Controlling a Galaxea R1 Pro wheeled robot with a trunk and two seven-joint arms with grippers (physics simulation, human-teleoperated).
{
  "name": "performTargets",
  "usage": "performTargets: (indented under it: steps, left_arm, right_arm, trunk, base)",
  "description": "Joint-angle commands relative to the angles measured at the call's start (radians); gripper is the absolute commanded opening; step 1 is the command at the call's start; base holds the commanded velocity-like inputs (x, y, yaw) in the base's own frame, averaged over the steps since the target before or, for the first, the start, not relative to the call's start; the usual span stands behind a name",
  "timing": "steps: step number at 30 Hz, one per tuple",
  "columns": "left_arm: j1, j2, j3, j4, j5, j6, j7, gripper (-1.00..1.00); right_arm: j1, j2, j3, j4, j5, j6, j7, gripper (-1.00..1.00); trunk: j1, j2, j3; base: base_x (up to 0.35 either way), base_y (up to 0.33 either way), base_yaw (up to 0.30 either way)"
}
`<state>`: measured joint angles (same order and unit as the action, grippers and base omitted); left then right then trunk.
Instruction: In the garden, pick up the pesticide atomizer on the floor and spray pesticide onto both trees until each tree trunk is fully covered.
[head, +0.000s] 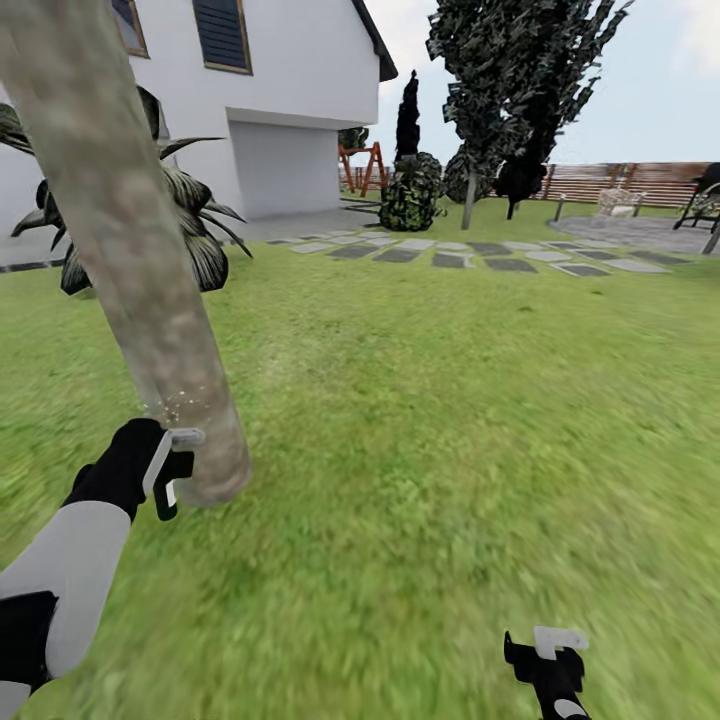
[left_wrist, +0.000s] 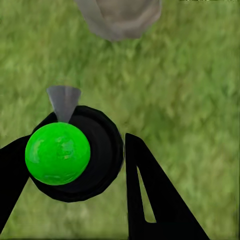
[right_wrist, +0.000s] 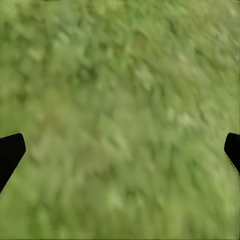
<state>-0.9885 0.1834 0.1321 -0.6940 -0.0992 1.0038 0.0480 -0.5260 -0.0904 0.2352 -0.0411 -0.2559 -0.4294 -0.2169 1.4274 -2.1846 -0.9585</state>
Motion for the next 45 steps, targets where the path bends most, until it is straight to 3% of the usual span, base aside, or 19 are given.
performTargets:
  steps: [1, 16, 28, 35, 45]
  left_arm:
    - [-0.001, -0.001, 0.002, -0.001, -0.010, 0.004, -0.005, -1.00]
    - [0.009, 0.010, 0.009, 0.001, -0.013, 0.004, -0.005, -1.00]
    - [0.015, 0.014, 0.009, 0.013, -0.017, 0.003, -0.004, -1.00]
    - [0.059, 0.017, 0.012, 0.014, -0.016, 0.001, -0.001, -1.00]
    - [0.064, 0.018, 0.014, 0.016, -0.017, -0.001, 0.004, -1.00]
  right_arm:
    - [0.000, 0.000, 0.009, 0.000, -0.008, -0.002, -0.002, 1.00]
    - [0.000, -0.002, 0.009, 0.000, -0.008, -0.002, -0.002, 1.00]
    - [0.000, 0.000, 0.010, 0.000, -0.008, -0.002, -0.002, 1.00]
    - [0.000, 0.000, 0.010, 0.000, -0.008, -0.002, -0.002, 1.00]
    - [0.000, 0.000, 0.010, 0.000, -0.008, -0.002, -0.002, 1.00]
  trunk:
    - [0.000, 0.000, -0.001]
    - [0.000, 0.000, -0.001]
    - [0.000, 0.000, -0.001]
    - [0.000, 0.000, -0.001]
    - [0.000, 0.000, -0.001]
  base:
    - [0.155, -0.252, 0.124]
    - [0.218, -0.207, 0.018]
    - [0.158, -0.239, 0.261]
    - [0.133, -0.257, 0.271]
    - [0.223, -0.130, 0.075]
